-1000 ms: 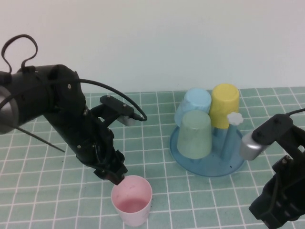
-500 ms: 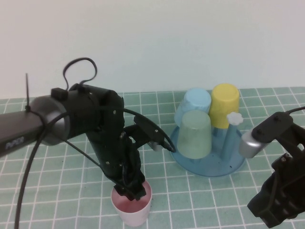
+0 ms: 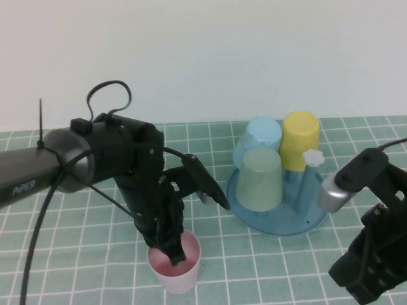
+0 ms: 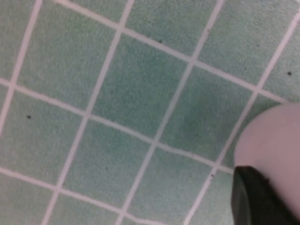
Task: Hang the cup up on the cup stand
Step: Pick up the cup from the table, then adjust the cup with two arms
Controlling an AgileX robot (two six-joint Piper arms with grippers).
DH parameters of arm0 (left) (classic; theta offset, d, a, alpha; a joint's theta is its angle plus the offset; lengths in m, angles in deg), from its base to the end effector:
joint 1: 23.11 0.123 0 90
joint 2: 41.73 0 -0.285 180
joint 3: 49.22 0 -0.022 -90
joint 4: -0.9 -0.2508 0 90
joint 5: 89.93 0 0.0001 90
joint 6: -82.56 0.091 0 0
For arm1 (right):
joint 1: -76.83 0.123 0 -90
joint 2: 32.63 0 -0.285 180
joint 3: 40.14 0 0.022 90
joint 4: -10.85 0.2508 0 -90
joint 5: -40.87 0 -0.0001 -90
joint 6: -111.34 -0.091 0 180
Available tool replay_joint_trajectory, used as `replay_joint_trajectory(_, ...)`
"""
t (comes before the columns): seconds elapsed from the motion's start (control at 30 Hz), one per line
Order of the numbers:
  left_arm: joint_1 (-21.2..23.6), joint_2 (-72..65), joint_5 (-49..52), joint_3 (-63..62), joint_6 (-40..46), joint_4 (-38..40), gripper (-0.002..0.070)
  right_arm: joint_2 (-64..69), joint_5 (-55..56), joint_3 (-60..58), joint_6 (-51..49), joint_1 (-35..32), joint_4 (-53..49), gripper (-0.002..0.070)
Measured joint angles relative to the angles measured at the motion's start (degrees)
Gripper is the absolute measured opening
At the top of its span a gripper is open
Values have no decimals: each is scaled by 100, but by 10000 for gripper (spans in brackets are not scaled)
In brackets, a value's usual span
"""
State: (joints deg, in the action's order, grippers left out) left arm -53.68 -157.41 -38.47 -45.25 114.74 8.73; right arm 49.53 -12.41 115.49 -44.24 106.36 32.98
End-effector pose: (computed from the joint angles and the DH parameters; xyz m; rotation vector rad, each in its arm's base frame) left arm 0.3107 -0.1948 0.1856 1.4528 2.6026 -0.1660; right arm 0.1958 0.1425 0.2748 -1.0308 2.5657 0.5104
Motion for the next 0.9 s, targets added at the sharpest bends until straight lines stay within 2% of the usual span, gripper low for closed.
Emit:
replay_joint_trajectory(0.07,127,48,70,0,351,225,0,0,59,0,361,0,19,-1)
replay_joint_trajectory(0.1,192,99,115,0,549,465,15,0,81,0,596,0,50,-1)
replay_joint_trajectory(0.23,561,388,492,0,1919,2039,13,0,118,0,1473,0,322,-1)
replay_joint_trajectory(0.37,873,577,1416,-9,3094,3304,13,0,41,0,2114,0,603,-1)
replay_joint_trajectory(0.43,953,603,1765,-9,3368,3572,12,0,-69,0,2611,0,850,-1)
replay_joint_trajectory(0.63,968,833,1740,-9,3491,4045,12,-59,-461,0,4194,0,2049,-1)
replay_joint_trajectory(0.9,864,1003,1747,-9,3496,4183,12,-59,-343,0,4730,0,3290,-1)
